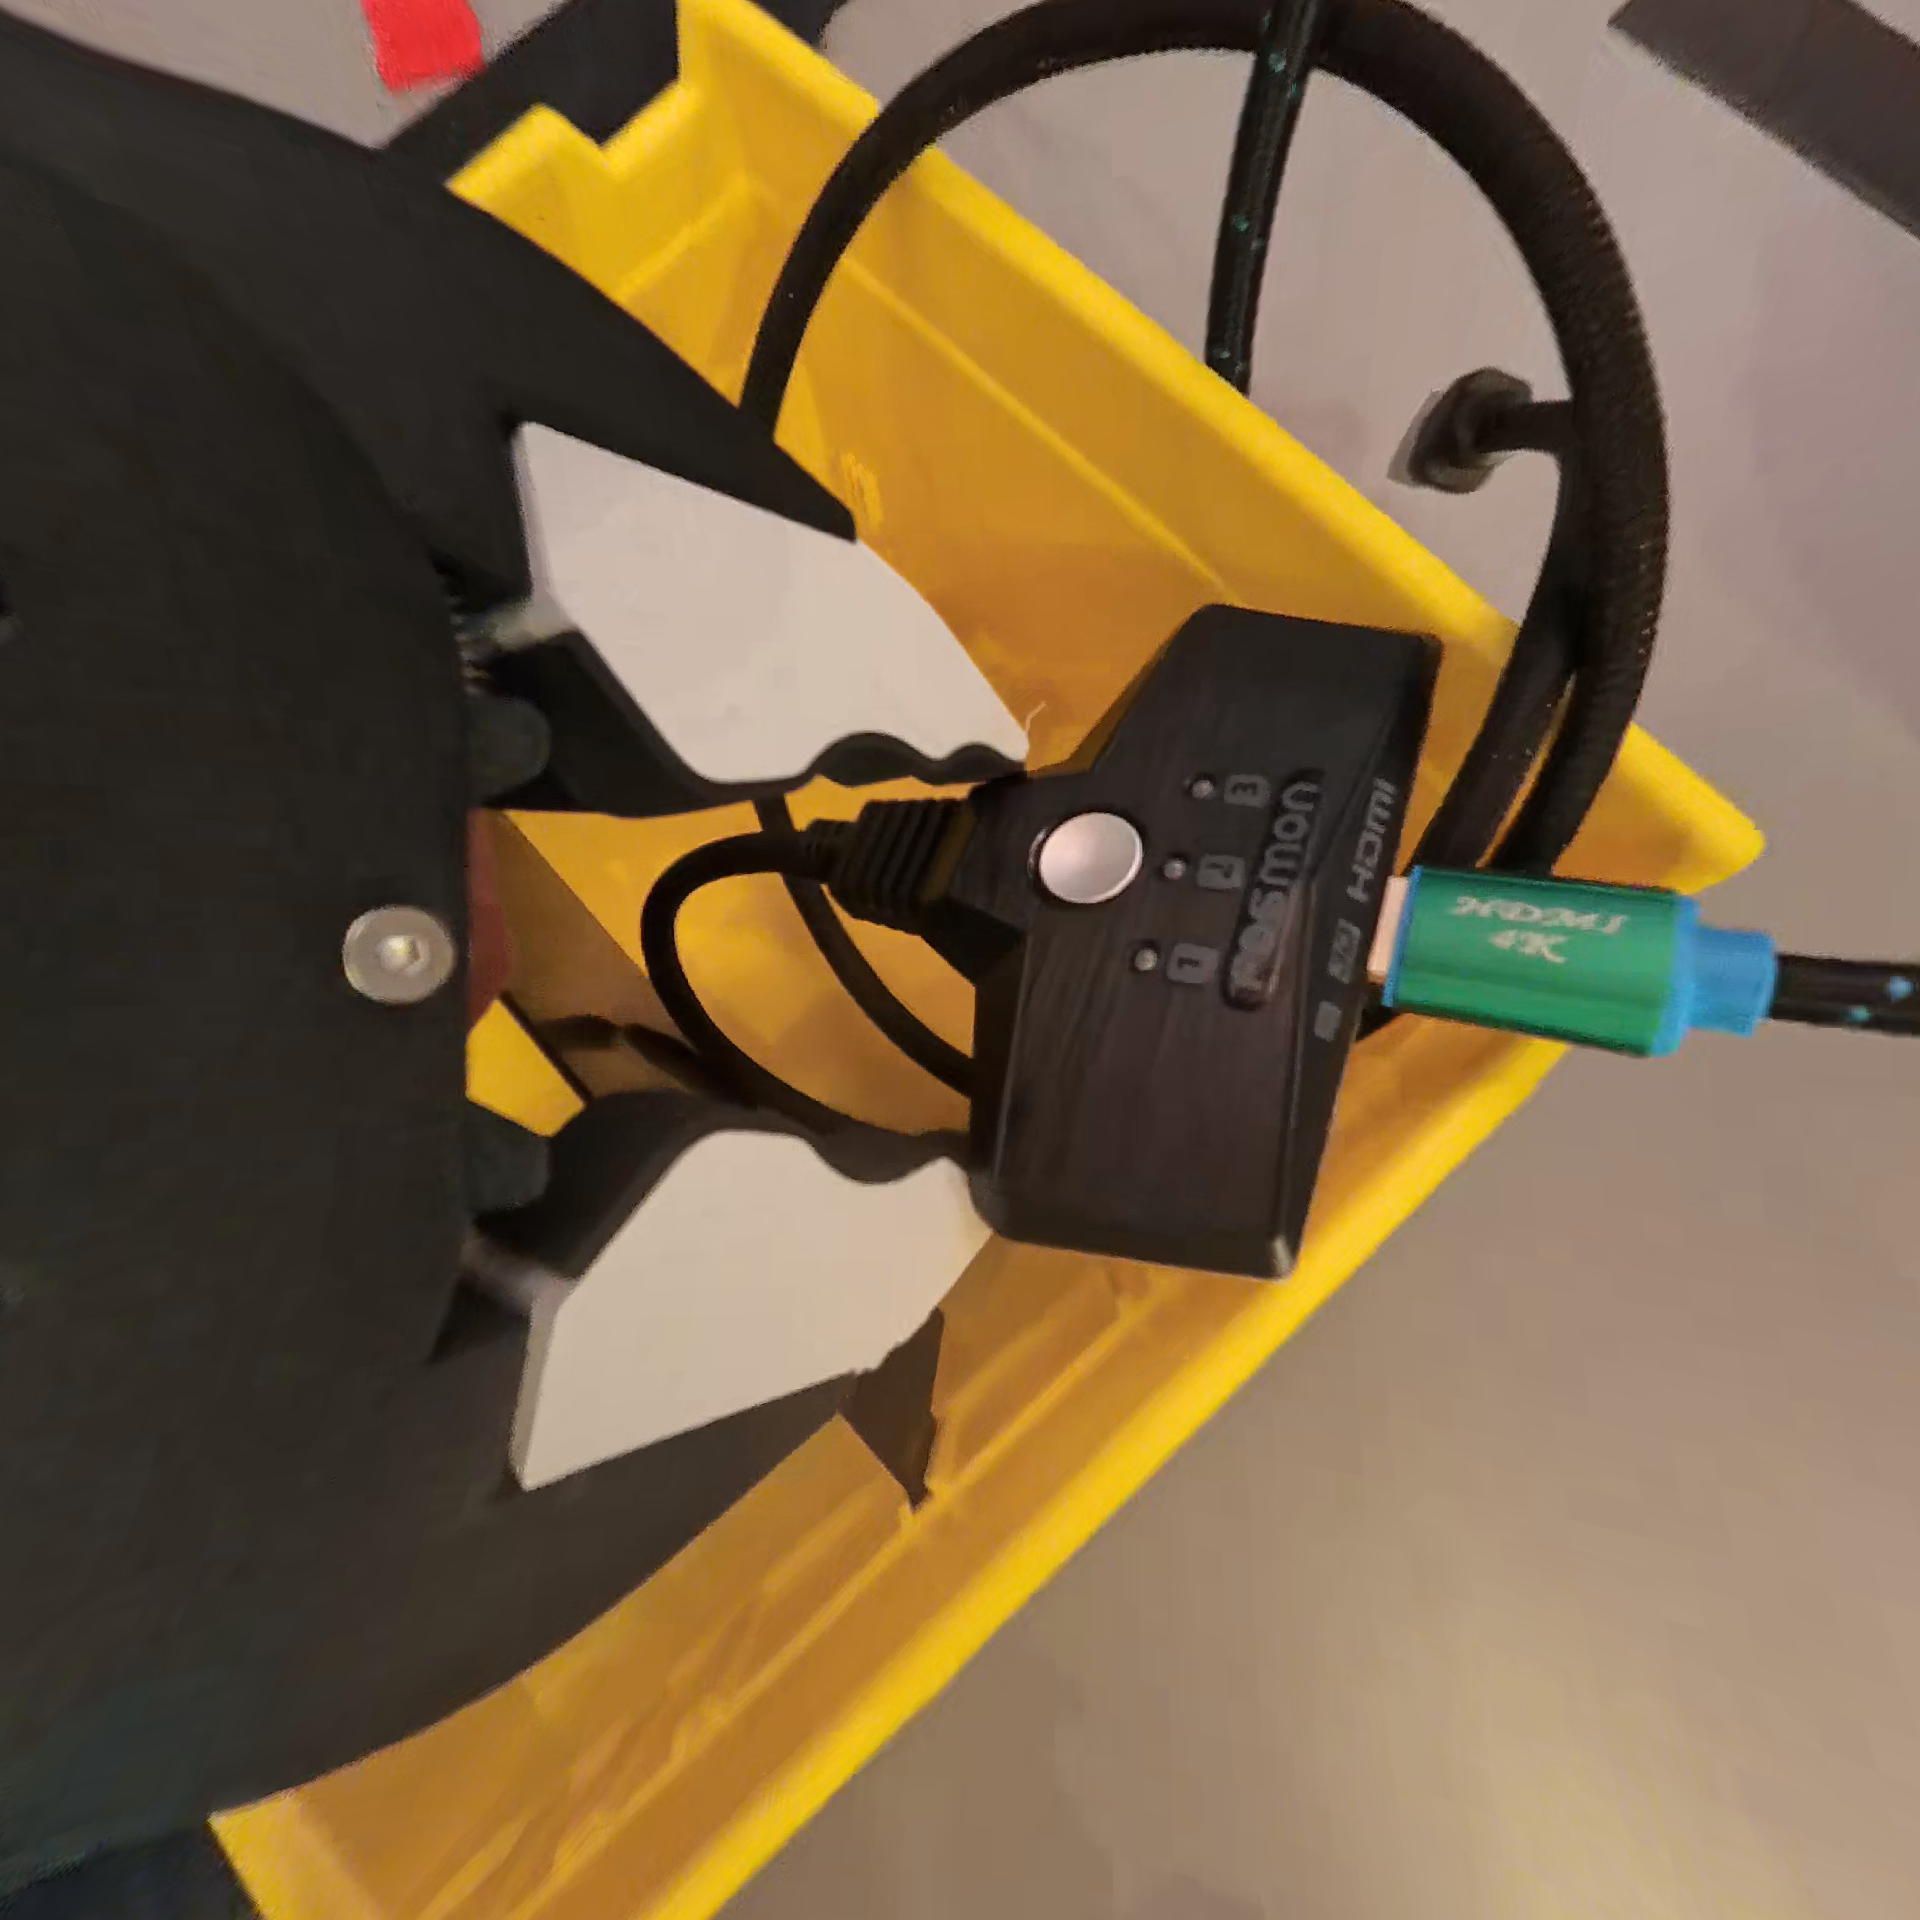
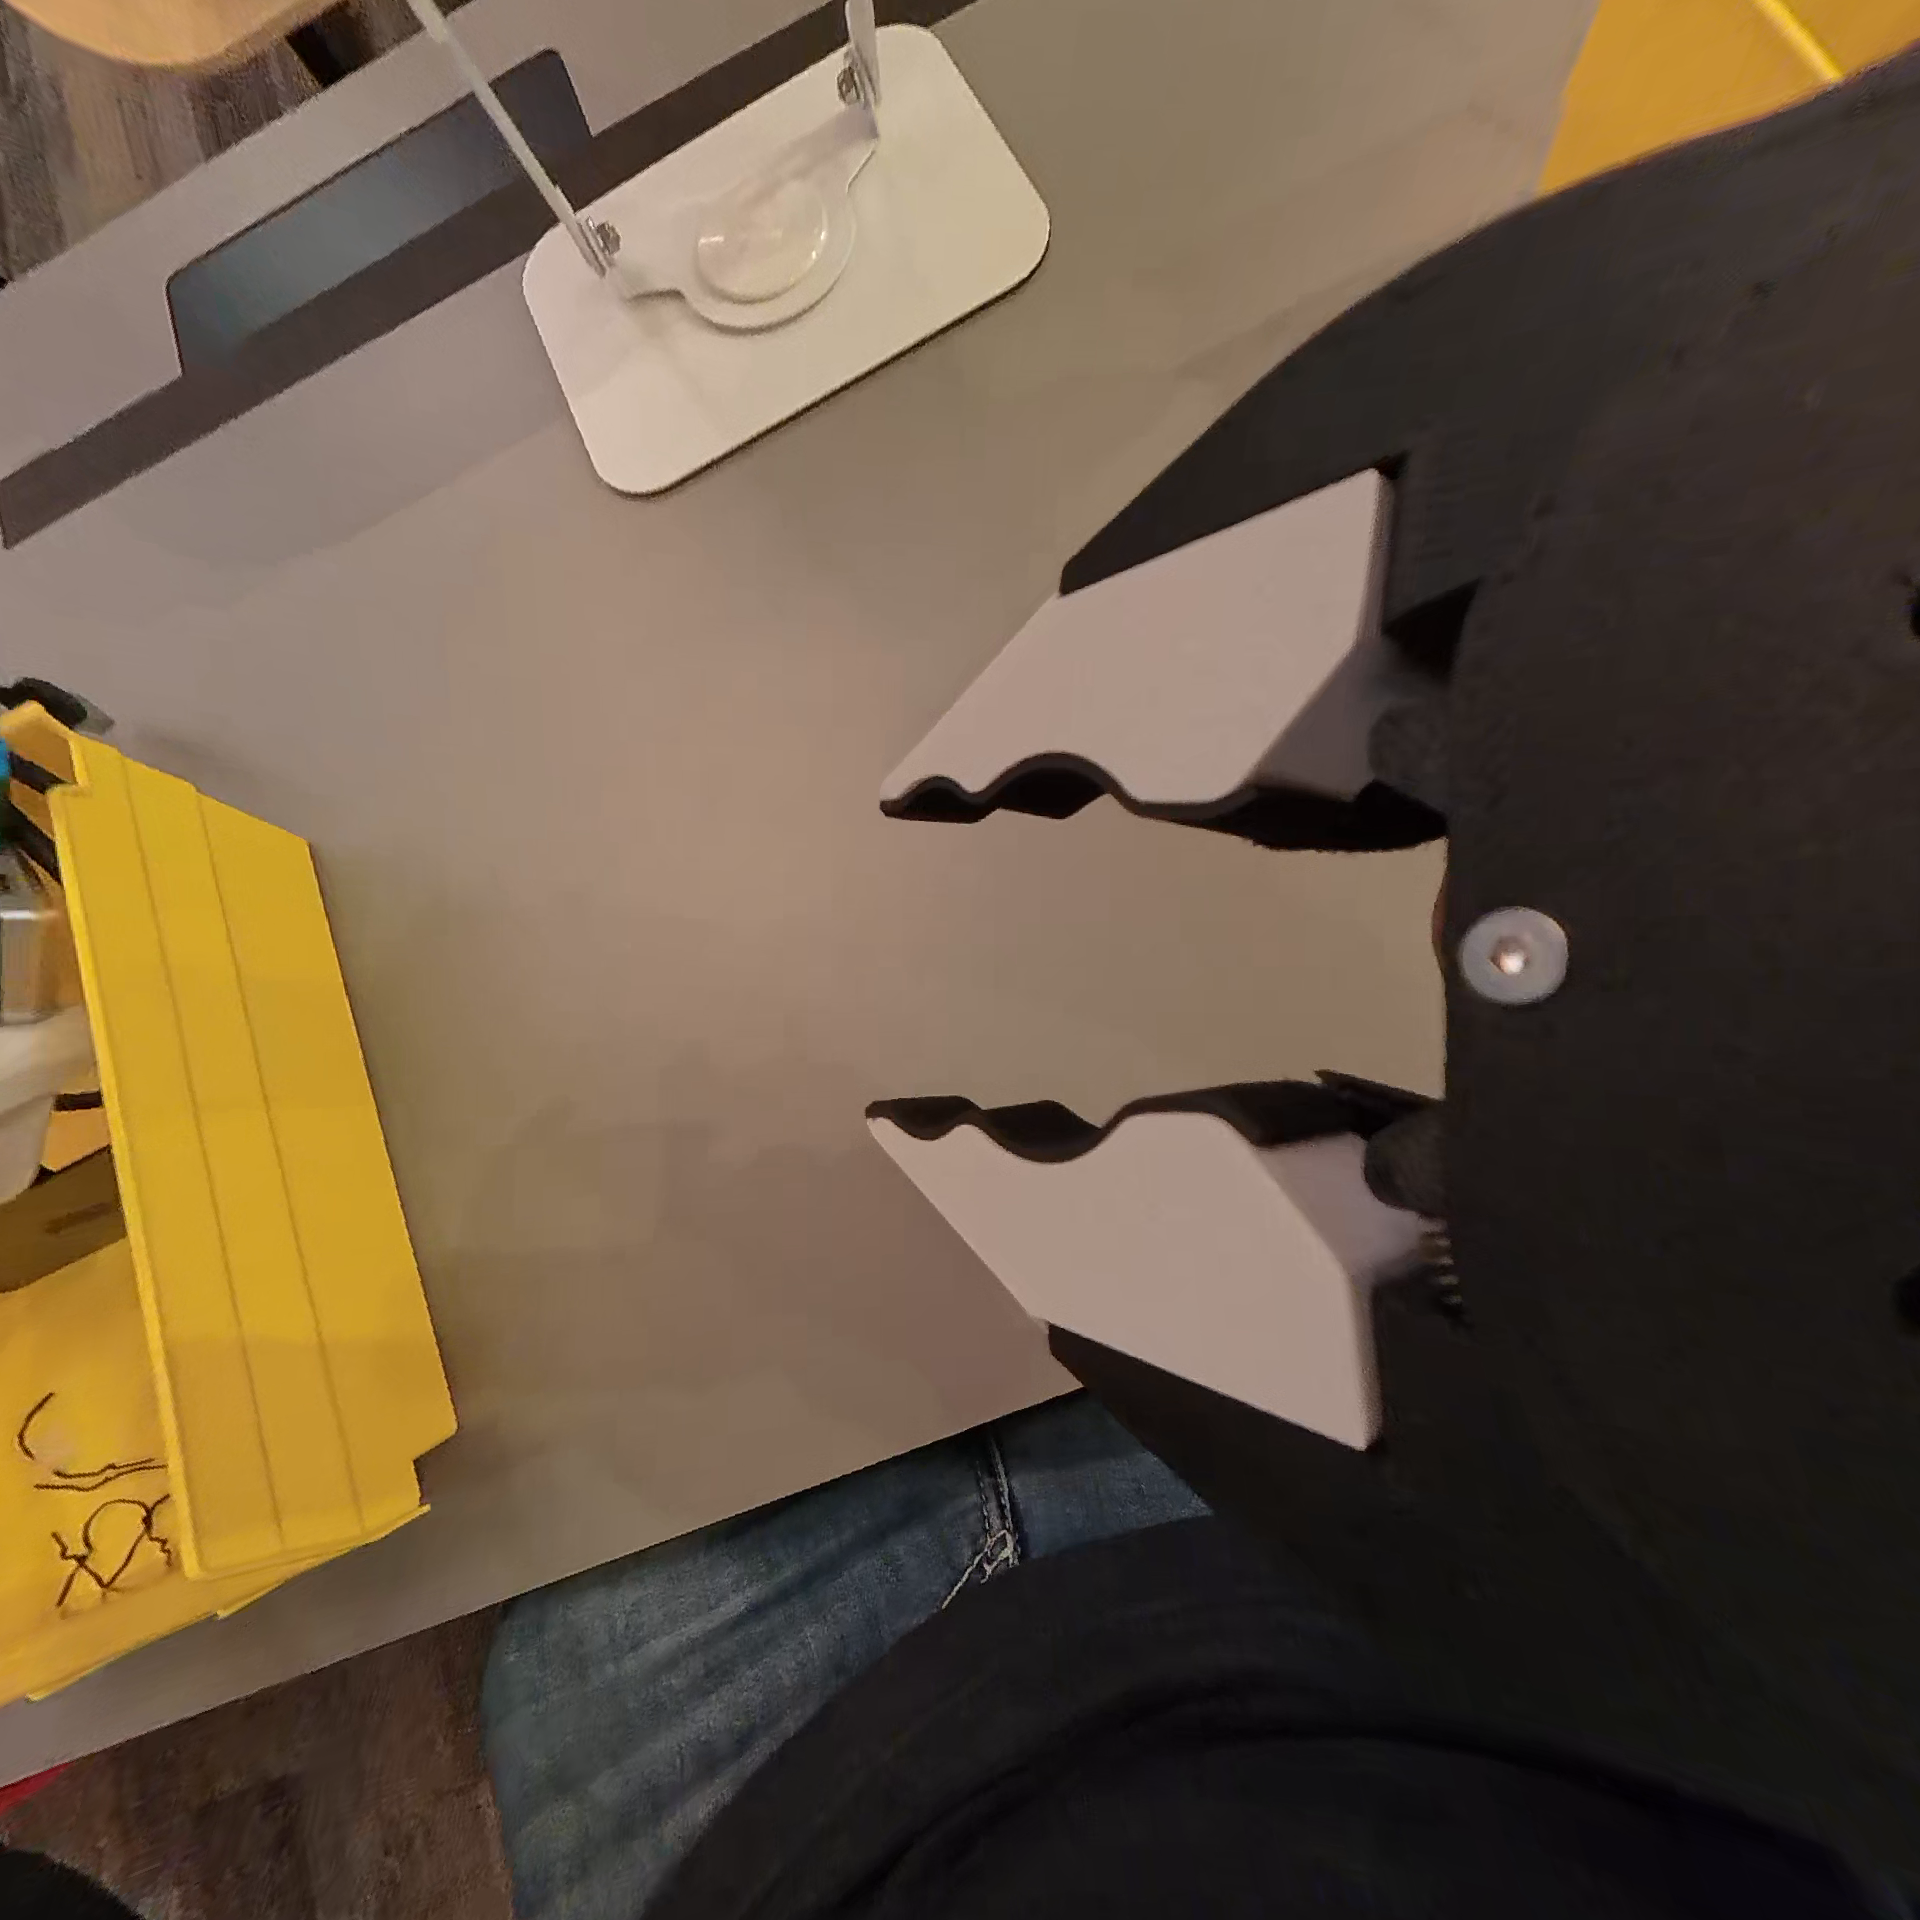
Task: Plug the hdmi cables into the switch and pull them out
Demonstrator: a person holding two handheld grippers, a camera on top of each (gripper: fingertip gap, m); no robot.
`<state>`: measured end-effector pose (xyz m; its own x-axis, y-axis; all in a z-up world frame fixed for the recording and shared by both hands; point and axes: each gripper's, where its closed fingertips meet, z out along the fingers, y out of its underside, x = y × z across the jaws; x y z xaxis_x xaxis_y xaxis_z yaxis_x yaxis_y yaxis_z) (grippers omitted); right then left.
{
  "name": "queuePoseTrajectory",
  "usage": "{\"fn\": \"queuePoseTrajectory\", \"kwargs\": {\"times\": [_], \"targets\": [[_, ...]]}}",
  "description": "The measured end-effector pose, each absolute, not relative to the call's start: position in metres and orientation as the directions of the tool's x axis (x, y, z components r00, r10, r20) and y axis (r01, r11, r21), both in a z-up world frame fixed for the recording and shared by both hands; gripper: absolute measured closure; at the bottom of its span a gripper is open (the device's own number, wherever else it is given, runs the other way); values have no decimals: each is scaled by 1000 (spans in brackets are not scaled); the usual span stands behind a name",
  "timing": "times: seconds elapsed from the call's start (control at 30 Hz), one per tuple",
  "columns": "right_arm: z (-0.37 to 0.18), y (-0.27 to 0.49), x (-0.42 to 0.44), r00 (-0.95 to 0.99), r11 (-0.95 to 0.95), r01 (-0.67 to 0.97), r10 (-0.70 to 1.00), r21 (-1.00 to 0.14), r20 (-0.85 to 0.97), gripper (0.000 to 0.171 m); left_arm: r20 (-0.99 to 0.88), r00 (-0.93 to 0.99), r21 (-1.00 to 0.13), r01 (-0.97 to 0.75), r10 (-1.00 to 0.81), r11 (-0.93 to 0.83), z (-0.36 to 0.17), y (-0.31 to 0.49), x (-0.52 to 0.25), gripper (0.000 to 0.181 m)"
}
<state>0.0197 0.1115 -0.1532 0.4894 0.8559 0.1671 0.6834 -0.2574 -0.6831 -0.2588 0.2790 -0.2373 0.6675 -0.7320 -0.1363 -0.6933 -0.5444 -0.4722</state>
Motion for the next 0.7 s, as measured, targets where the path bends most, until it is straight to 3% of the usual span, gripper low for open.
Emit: {"fn": "queuePoseTrajectory", "kwargs": {"times": [0.07, 0.13, 0.37, 0.7], "targets": [[-158, 110, 17, 477, -250, 692, 863, -678, 169, 120, -123, 677, -488, -678, -726, -549, -237, 281, -260, 122], [-160, 109, 13, 465, -239, 694, 869, -679, 169, 120, -196, 677, -477, -698, -710, -534, -238, 286, -269, 143], [-167, 109, 5, 454, -224, 704, 871, -674, 185, 123, -252, 665, -489, -715, -703, -500, -227, 289, -271, 145], [-175, 117, 10, 484, -240, 685, 856, -688, 183, 125, -382, 665, -592, -709, -641, -382, -153, 290, -268, 147]]}}
